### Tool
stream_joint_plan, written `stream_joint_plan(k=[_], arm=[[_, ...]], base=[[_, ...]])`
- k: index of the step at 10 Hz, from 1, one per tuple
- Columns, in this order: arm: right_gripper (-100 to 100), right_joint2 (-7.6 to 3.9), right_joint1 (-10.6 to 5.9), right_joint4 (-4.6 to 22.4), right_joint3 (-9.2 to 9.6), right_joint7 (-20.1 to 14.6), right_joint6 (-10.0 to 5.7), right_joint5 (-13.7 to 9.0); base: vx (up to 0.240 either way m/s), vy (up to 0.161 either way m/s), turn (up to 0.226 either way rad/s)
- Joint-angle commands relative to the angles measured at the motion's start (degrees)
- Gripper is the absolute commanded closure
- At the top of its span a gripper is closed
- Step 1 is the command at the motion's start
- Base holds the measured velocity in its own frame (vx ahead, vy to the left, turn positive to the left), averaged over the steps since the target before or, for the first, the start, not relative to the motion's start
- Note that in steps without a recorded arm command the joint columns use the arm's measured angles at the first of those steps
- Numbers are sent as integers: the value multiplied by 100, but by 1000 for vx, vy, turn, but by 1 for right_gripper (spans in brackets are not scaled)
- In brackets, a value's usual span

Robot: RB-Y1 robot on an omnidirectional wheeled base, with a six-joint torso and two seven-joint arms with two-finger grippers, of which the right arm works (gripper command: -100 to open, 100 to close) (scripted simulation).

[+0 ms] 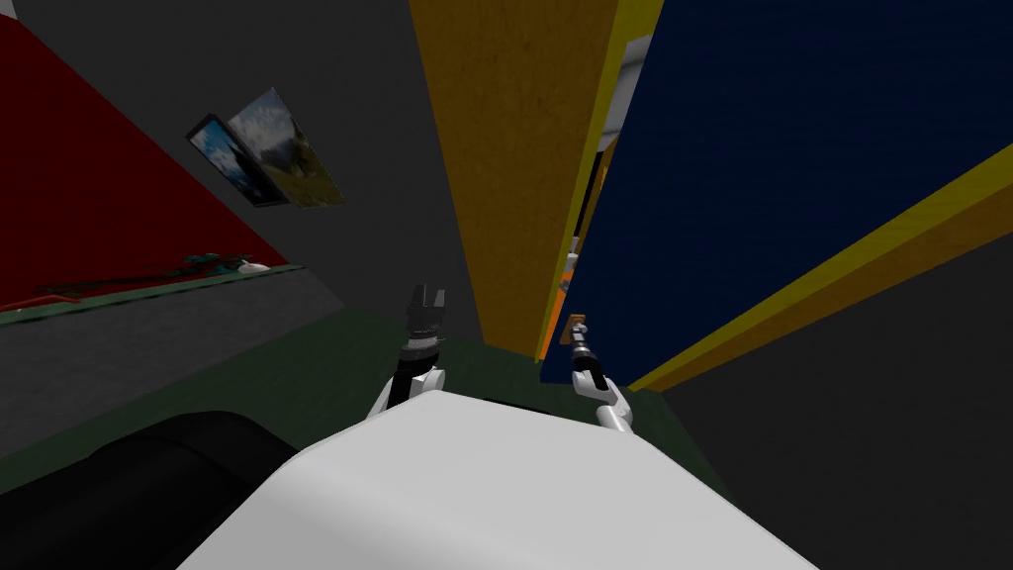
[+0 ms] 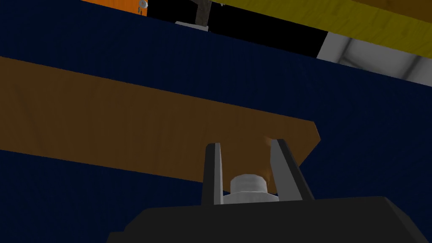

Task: Pull the door open

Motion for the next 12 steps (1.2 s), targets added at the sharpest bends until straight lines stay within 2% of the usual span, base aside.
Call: stream_joint_plan(k=[1, 2, 3, 4, 6, 7, 8, 9, 12], arm=[[100, -36, 57, -99, 40, -286, -20, -286], [100, -36, 57, -99, 40, -389, -20, -286], [100, -36, 95, -155, 94, -578, -15, -472], [100, -36, 95, -155, 94, -627, -15, -472], [100, -36, 170, -268, 203, -996, -6, -842], [100, -36, 170, -268, 203, -1103, -6, -843], [100, -36, 206, -325, 258, -1295, -1, -1028], [-100, -15, 189, -330, 310, -1379, 14, -1065], [-100, -57, 172, -330, 373, -1793, 4, -1342]], base=[[-33, -50, 107], [-26, -42, 47], [-29, -38, 64], [-25, -32, 32], [-33, -38, 85], [-21, -48, 53], [-21, -44, 69], [-50, -26, 103], [-73, -20, 53]])
